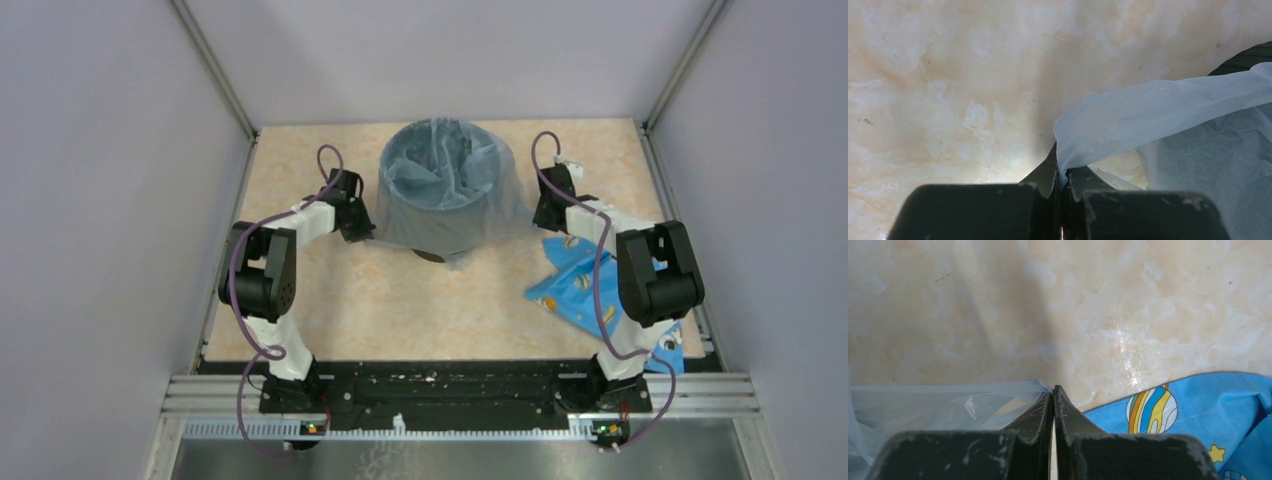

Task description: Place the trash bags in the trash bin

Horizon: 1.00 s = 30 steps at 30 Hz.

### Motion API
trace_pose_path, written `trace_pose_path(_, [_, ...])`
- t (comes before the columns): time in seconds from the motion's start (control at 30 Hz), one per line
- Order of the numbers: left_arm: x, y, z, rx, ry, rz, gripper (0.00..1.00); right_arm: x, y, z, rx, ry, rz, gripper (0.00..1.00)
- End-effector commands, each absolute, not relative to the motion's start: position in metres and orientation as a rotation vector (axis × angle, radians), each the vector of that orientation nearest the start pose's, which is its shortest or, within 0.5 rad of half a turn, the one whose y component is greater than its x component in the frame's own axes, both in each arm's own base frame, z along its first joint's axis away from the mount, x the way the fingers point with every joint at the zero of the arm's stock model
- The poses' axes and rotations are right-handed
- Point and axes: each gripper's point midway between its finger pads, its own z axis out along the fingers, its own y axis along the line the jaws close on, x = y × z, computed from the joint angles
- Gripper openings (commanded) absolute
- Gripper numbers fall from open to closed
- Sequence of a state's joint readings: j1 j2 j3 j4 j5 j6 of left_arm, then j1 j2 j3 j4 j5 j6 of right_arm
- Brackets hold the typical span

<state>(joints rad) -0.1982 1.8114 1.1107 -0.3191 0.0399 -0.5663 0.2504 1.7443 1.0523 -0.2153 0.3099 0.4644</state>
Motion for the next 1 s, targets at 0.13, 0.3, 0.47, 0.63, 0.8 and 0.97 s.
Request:
trace_pose_path(0.13, [0.397, -0.089, 0.025, -0.469, 2.572, -0.234, 0.00, 0.412, 0.029, 0.045, 0.443, 2.363, -0.244, 0.00])
trace_pose_path(0.3, [0.395, -0.096, 0.035, -0.452, 2.553, -0.296, 0.07, 0.416, 0.043, 0.073, 0.414, 2.352, -0.130, 0.22])
trace_pose_path(0.47, [0.397, -0.103, 0.054, -0.441, 2.519, -0.359, 0.27, 0.419, 0.053, 0.110, 0.388, 2.312, -0.041, 0.44])
trace_pose_path(0.63, [0.400, -0.105, 0.076, -0.424, 2.475, -0.390, 0.40, 0.421, 0.061, 0.152, 0.353, 2.279, 0.023, 0.60])
trace_pose_path(0.8, [0.400, -0.104, 0.098, -0.403, 2.430, -0.396, 0.44, 0.420, 0.067, 0.200, 0.298, 2.235, 0.077, 0.69])
trace_pose_path(0.97, [0.401, -0.101, 0.120, -0.380, 2.388, -0.383, 0.44, 0.418, 0.095, 0.261, 0.170, 2.175, 0.123, 0.74])
